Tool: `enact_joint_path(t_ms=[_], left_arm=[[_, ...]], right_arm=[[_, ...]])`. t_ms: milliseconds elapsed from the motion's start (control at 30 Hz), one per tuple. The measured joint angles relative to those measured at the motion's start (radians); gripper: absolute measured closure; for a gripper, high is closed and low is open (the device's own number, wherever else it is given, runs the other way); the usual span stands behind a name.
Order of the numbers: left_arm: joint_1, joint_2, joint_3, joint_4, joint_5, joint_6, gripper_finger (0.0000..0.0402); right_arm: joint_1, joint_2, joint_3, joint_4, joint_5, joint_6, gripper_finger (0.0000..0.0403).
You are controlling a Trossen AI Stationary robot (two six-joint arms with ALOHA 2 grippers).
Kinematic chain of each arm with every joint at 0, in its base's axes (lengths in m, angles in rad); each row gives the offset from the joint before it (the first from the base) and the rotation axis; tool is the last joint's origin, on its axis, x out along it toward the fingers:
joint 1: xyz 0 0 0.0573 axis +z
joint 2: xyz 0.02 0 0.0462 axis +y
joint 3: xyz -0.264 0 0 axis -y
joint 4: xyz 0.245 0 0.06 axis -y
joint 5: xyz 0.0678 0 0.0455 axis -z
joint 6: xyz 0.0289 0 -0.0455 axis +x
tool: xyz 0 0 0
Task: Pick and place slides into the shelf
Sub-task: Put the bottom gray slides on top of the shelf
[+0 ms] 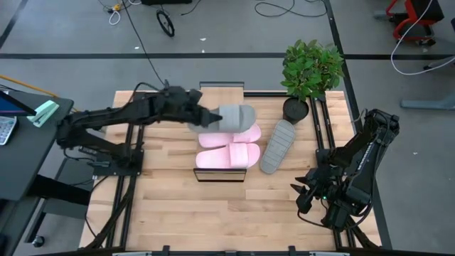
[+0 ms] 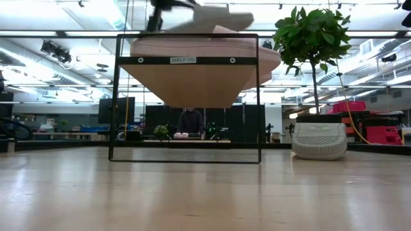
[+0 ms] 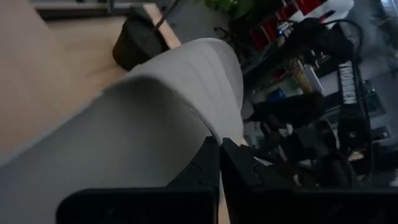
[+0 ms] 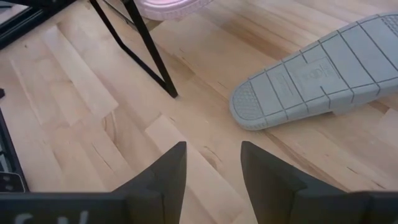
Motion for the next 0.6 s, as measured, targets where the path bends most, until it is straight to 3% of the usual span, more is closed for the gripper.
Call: enact_joint_path(t_ms=[300,600], left_arm=[[0.189,0.094,-0.001,0.091,0.133,-0.042,0.0397],[0.281,0.154,0.0,0.104,0.148,-0.028,0.0396]], right_arm=[[0.0,0.0,0.0,0.023,0.004,-0.017,0.0245],[0.0,0.0,0.0,0.051,0.023,-0.045,0.0245]])
